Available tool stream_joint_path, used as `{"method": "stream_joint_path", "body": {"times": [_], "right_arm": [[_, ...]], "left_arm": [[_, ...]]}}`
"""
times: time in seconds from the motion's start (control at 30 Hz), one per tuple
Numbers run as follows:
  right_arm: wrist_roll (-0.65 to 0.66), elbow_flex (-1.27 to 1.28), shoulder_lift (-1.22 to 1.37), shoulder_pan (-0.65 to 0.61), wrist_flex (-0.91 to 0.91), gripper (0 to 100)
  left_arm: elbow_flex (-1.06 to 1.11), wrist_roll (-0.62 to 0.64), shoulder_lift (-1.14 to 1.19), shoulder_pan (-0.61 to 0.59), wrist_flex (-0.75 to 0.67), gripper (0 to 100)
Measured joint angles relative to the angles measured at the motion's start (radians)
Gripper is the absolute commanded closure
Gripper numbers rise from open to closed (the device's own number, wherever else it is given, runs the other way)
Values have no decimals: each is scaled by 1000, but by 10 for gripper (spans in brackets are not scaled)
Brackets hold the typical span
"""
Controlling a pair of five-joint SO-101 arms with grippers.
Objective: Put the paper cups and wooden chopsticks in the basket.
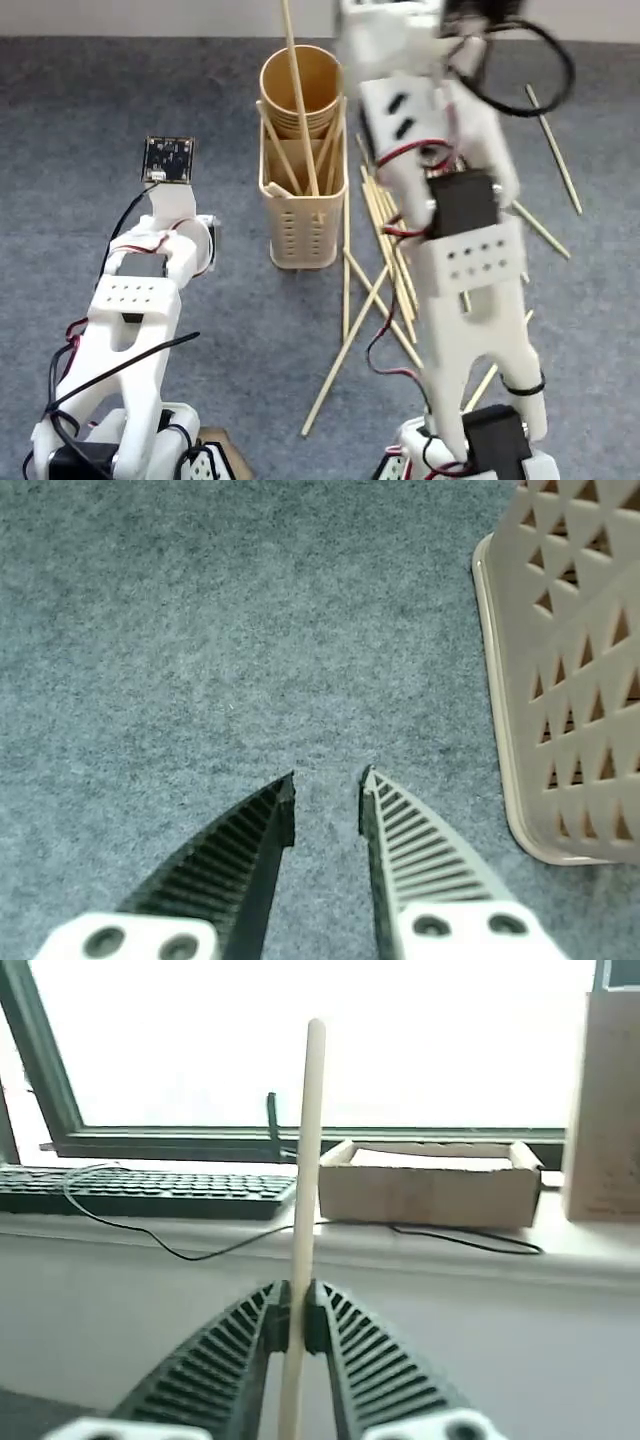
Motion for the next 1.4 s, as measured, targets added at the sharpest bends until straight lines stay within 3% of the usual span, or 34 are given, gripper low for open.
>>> {"method": "stream_joint_path", "body": {"times": [0.43, 0.53, 0.67, 1.07, 1.17, 1.4], "right_arm": [[15, 571, -91, -63, -390, 991], [15, 678, -152, -63, -422, 926], [15, 770, -238, -63, -430, 769], [15, 821, -471, -58, -196, 768], [15, 804, -519, 38, -51, 768], [0, 867, -503, 534, 249, 785]], "left_arm": [[0, 0, 0, 0, 0, 857], [0, 0, 0, 0, 0, 857], [0, 0, 0, 0, 0, 857], [0, 0, 0, 0, 0, 857], [0, 0, 0, 0, 0, 857], [0, 0, 0, 0, 0, 857]]}}
